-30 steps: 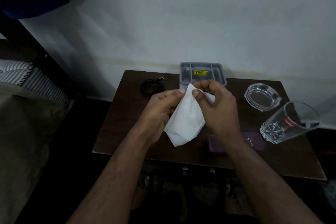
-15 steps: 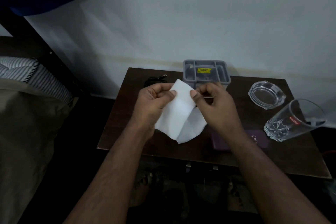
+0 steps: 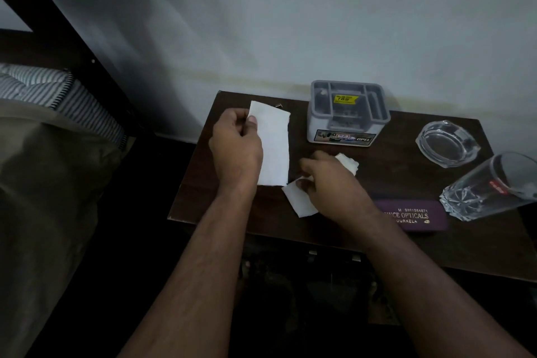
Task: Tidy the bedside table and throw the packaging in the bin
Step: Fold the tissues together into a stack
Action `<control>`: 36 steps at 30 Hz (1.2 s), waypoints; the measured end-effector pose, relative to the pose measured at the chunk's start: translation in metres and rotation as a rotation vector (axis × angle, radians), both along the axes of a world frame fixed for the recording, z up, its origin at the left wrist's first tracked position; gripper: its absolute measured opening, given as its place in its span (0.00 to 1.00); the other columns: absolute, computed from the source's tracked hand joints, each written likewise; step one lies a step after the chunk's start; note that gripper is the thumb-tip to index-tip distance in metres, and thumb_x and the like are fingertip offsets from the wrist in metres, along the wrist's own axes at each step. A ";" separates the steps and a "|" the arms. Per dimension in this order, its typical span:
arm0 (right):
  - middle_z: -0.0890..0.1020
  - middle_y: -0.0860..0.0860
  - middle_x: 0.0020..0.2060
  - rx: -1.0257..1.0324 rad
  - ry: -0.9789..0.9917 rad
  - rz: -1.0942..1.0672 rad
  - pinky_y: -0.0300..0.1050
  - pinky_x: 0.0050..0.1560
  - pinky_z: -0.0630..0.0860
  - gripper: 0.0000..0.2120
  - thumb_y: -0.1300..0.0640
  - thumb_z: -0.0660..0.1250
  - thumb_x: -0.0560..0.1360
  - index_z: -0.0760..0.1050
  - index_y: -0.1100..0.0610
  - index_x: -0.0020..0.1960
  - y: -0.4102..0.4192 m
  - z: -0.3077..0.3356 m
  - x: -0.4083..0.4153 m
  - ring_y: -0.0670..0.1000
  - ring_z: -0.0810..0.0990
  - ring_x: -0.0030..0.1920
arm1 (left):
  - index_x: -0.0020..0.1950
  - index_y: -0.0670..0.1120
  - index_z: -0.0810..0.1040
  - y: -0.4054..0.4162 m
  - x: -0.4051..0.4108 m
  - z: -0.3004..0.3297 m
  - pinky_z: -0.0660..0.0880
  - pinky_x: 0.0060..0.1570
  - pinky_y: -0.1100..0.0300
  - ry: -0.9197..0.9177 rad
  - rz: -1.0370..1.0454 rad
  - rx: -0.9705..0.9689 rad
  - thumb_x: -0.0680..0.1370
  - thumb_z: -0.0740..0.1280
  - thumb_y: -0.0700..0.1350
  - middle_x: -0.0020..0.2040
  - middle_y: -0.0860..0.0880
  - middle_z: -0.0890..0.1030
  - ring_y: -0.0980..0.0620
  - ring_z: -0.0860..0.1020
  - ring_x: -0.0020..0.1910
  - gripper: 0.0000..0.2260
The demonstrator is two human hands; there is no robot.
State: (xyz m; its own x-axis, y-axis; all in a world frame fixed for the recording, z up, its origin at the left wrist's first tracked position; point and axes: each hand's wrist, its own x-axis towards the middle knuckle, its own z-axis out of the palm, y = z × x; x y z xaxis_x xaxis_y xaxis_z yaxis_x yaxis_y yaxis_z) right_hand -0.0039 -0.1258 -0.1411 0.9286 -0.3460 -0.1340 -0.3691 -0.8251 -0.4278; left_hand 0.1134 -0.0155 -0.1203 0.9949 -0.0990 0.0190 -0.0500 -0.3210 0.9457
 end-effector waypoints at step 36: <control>0.82 0.44 0.47 0.323 -0.351 0.121 0.55 0.51 0.78 0.04 0.58 0.62 0.84 0.71 0.51 0.51 -0.017 0.021 -0.020 0.48 0.80 0.50 | 0.44 0.55 0.77 0.003 0.009 0.003 0.81 0.44 0.59 0.078 -0.008 -0.074 0.81 0.68 0.46 0.40 0.56 0.84 0.58 0.83 0.43 0.07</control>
State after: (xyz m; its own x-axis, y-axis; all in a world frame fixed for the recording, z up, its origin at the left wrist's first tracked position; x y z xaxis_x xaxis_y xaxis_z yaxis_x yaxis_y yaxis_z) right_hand -0.0236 -0.1427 -0.1202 0.9680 -0.2249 0.1115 -0.0665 -0.6581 -0.7500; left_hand 0.1226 -0.0124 -0.1174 0.9928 -0.1082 -0.0504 0.0219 -0.2499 0.9680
